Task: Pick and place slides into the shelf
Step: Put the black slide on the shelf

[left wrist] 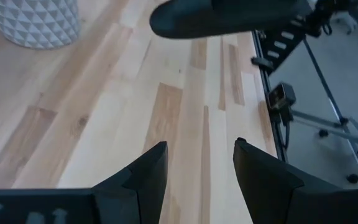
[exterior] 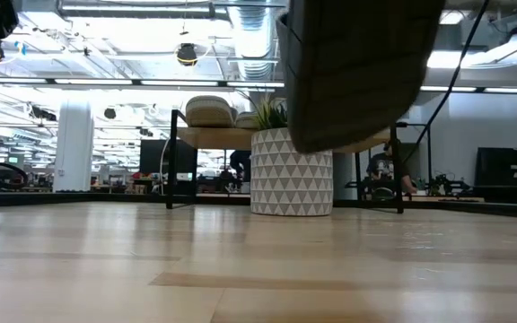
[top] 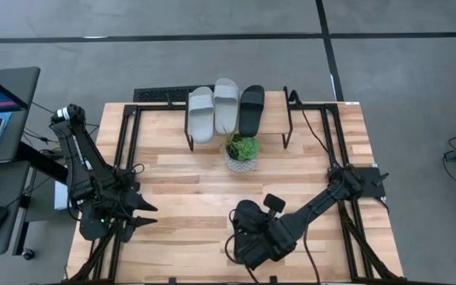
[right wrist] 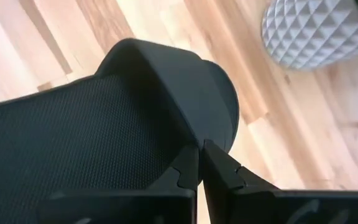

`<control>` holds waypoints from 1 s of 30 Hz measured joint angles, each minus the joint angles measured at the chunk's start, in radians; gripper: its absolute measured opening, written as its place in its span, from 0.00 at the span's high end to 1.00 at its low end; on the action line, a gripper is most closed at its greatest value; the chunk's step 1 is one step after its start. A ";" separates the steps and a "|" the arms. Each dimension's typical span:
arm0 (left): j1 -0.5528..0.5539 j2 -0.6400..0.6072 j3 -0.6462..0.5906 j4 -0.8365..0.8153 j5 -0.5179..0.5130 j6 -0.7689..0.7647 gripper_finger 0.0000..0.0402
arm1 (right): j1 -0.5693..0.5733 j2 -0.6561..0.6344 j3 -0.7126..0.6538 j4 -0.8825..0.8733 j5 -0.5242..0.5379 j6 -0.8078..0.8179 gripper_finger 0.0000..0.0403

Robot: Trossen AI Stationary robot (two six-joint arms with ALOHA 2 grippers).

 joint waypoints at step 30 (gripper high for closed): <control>0.000 0.000 0.000 0.001 -0.341 -0.205 0.57 | -0.232 -0.502 0.000 0.001 0.548 -0.759 1.00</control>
